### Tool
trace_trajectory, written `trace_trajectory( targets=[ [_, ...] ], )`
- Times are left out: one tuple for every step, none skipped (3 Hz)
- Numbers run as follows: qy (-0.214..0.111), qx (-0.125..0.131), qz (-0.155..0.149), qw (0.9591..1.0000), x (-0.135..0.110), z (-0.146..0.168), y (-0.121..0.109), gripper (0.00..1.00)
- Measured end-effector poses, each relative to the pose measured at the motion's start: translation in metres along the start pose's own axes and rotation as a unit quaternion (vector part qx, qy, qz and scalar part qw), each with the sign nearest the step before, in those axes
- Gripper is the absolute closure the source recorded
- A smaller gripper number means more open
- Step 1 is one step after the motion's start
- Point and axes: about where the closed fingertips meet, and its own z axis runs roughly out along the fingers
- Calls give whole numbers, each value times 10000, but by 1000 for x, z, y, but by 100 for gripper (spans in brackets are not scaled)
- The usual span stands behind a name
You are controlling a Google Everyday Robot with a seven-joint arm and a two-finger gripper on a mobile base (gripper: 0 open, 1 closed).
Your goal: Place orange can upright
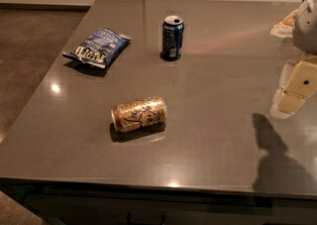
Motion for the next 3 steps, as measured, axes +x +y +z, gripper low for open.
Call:
trace_trajectory(
  targets=[
    [0,1,0,10000,0,0,0,0],
    [-55,6,-79,10000,-7,-1,-1,0],
    [-244,-31,-501,9984,-36,-4,3,0]
  ],
)
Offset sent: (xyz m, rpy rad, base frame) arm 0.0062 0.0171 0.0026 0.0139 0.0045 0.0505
